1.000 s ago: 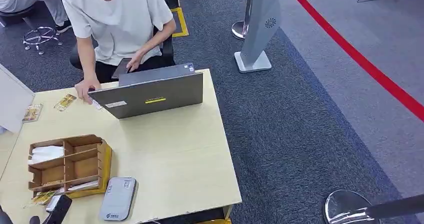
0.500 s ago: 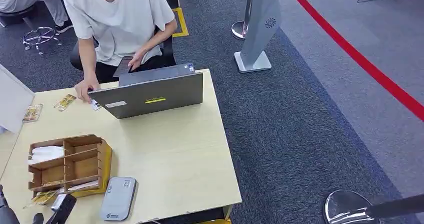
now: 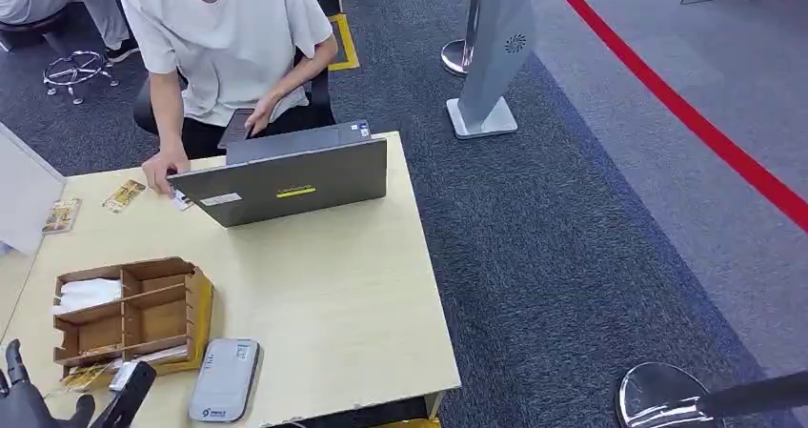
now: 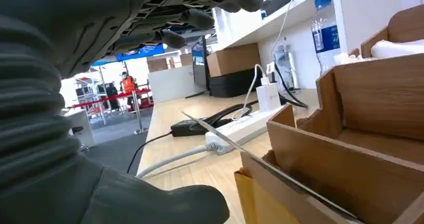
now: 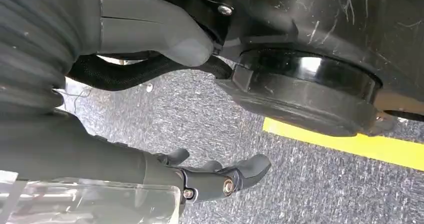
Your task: Pass the card to the sensor for recognition and then transmit it.
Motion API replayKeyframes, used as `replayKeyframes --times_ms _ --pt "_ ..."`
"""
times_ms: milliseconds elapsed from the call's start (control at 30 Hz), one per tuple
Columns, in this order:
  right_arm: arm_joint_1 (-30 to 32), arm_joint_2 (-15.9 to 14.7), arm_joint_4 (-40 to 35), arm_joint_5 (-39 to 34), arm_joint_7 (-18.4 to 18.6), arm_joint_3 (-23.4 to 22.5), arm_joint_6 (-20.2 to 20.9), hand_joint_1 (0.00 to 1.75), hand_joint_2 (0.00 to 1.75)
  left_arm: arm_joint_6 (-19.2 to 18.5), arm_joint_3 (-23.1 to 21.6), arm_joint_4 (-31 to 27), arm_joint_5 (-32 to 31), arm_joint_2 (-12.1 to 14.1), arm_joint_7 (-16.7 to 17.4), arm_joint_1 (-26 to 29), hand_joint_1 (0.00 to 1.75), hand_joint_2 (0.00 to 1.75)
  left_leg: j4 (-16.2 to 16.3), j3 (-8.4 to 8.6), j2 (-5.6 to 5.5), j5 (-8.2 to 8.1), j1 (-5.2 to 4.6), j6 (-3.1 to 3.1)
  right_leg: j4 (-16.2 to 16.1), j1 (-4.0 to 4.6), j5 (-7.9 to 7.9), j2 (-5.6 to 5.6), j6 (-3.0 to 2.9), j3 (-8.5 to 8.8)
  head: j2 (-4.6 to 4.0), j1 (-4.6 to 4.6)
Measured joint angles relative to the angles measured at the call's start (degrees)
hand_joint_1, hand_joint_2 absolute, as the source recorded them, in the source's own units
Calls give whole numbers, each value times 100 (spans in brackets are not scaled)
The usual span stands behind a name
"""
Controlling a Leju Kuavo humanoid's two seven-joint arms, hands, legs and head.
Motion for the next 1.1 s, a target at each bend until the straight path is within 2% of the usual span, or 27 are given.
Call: replayKeyframes --times_ms 233,267,567,1100 --pt "-3 0 0 -13 -15 4 0 0 175 -20 -98 0 31 85 99 2 0 175 0 0 0 0 0 0 0 0 0 -1 0 0 0 2" --pt "-3 0 0 -13 -15 4 0 0 175 -20 -101 0 37 90 101 2 175 175 0 0 0 0 0 0 0 0 0 -1 0 0 0 0" --pt "-3 0 -2 46 13 4 0 0 175 -442 -103 11 374 184 101 31 175 175 0 -2 -1 0 0 0 0 0 0 -1 0 0 0 0" --pt "-1 -2 -2 92 61 -2 0 0 175 -606 -105 11 422 232 107 27 175 175 0 -2 0 0 0 0 0 0 0 0 0 0 0 0"
